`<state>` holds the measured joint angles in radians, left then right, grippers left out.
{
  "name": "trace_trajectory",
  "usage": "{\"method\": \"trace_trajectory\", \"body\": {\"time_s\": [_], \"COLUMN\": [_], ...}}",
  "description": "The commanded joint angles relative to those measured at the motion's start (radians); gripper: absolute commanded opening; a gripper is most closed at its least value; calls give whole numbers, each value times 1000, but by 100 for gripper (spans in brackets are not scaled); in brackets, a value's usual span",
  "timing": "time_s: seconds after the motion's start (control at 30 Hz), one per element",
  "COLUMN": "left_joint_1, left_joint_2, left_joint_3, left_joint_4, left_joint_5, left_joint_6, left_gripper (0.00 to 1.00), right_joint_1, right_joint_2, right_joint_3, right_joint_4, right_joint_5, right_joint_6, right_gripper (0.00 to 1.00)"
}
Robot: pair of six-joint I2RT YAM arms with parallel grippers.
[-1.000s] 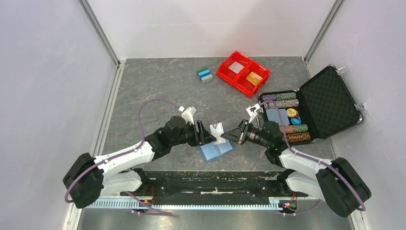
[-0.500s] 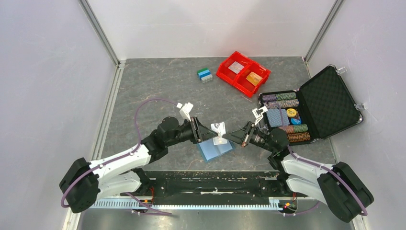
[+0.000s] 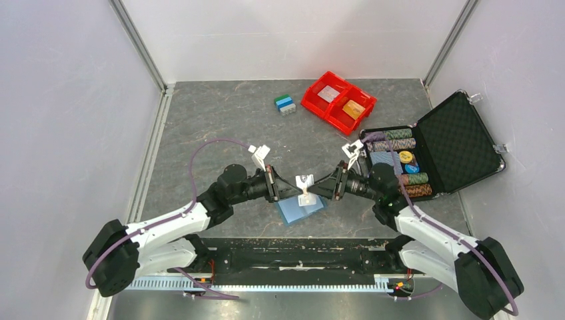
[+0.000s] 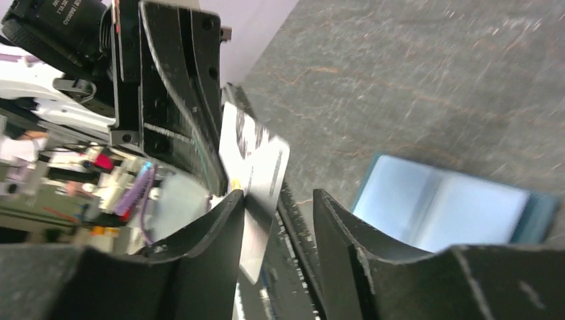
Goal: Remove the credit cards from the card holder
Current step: Place the credit card in the storage box.
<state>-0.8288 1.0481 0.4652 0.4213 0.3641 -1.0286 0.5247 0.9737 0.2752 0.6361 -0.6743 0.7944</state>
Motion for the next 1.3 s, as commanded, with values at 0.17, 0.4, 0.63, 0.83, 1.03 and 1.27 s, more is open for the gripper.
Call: {"method": "trace_trajectory", "body": {"time_s": [0.17,0.4,0.63,0.83,1.03,1.27], "left_joint_1": [5,5,5,5,5,5], "left_joint_2": [-63,-79,-26,-15,-15,-11], "left_joint_3": [101,214,258,258,250,247], "left_joint_4": [-279,-511,-580,-584,-585,-585], "left_joint_5": [213,304,409,418,424,429], "left_joint_6": [185,331,400,413,424,429], "left_gripper": [2,2,2,2,2,2], "right_joint_1": [-84,-86,-42,8,34,77], "right_joint_2": [-8,50,94,101,129,152], "right_joint_3": [341,420,394,330,304,307], "right_joint_4": [-582,-629,-550,-370,-336,-379], "right_joint_5": [-213,-414,-499,-519,-515,-494], "right_joint_6": [-520,-588,-512,-364,-331,-366], "right_gripper": [50,33,30,30,27,19]}}
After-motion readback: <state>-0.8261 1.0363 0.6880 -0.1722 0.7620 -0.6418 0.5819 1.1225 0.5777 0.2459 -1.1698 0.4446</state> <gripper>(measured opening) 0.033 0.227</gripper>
